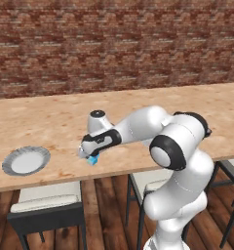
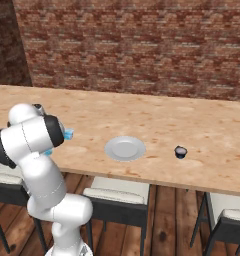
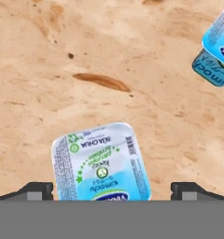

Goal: Place two yogurt containers on each plate.

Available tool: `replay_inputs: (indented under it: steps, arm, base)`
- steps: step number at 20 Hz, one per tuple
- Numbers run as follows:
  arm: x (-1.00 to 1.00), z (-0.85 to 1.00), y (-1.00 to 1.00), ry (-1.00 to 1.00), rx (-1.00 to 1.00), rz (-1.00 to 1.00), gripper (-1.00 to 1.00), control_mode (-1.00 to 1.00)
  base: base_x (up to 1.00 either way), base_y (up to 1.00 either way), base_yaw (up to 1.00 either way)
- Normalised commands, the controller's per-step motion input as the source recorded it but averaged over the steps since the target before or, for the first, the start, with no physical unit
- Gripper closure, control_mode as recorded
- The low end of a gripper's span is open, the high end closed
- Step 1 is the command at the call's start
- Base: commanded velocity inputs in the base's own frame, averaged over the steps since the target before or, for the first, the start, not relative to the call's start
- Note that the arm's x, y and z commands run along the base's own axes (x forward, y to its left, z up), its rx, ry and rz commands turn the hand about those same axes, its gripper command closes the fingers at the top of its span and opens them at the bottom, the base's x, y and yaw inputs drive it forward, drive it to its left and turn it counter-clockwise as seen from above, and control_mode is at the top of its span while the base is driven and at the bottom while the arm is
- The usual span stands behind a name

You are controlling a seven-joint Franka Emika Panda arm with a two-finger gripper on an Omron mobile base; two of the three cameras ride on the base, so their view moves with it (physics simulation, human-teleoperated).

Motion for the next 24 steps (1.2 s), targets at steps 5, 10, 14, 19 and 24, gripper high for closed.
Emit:
replay_inputs:
  steps: [5, 10, 14, 19, 24]
  arm:
    - [0.00, 0.00, 0.09, 0.00, 0.00, 0.00, -1.00, -1.00]
    - [0.00, -0.13, 0.00, 0.00, 0.00, 0.00, -1.00, -1.00]
    - [0.00, -0.14, 0.00, 0.00, 0.00, 0.00, -1.00, -1.00]
    - [0.00, -0.15, 0.00, 0.00, 0.00, 0.00, -1.00, -1.00]
    - [0.00, -0.19, 0.00, 0.00, 0.00, 0.00, -1.00, -1.00]
  base:
    - [0.00, 0.00, 0.00]
    - [0.00, 0.00, 0.00]
    - [0.00, 0.00, 0.00]
    - [0.00, 0.00, 0.00]
    - [0.00, 0.00, 0.00]
